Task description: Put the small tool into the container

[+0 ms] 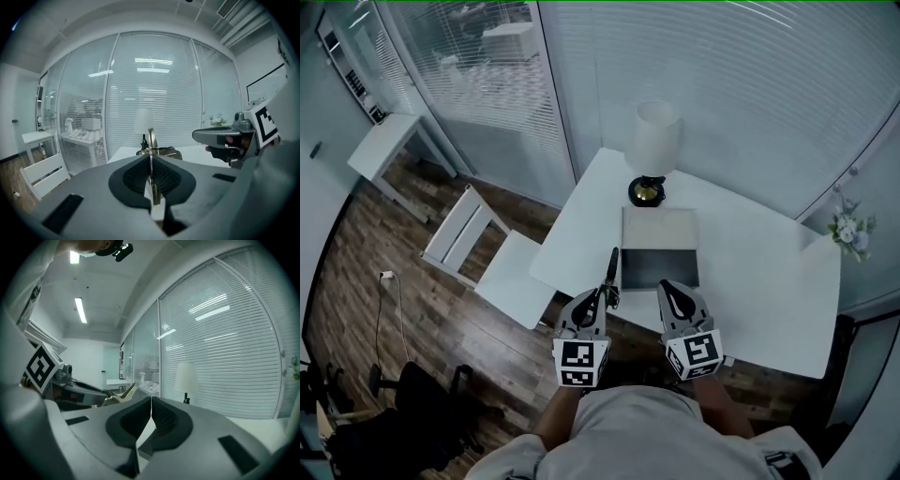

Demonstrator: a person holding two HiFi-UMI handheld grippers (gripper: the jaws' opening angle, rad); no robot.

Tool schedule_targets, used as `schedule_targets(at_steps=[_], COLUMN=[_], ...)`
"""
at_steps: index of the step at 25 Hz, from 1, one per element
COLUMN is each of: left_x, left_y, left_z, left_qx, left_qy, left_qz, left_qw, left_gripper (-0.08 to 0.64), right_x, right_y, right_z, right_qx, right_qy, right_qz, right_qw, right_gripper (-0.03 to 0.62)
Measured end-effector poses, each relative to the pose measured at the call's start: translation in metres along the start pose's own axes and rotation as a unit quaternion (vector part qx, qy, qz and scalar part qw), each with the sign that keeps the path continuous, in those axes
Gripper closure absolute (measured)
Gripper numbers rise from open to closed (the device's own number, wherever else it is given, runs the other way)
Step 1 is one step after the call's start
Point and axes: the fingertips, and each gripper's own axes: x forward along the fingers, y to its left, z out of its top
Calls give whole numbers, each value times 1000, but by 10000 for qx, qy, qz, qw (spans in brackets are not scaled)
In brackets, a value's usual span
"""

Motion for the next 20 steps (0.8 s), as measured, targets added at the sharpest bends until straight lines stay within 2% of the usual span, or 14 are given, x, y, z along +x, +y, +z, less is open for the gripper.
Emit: schedule_targets(at_steps=[4,9,16,20], left_x=[20,44,64,68], left_y=[15,18,4,-10], left_z=[3,5,3,-2], left_qx=[290,801,1434,1865], left_qy=[75,131,206,125], left_qz=[-540,-1080,-1848,-2069], left_qw=[9981,9908,9720,9603], left_gripper=[535,534,535,534], right_x=[15,17,-6,-21], right_y=[-2,-5,-16,-17], right_z=[-4,-16,-34,-49], right_qx=[63,219,491,597], right_qy=[110,247,319,402], right_qz=[-487,-1049,-1984,-2329], right_qw=[9987,9939,9784,9698], right_gripper=[566,566,566,566])
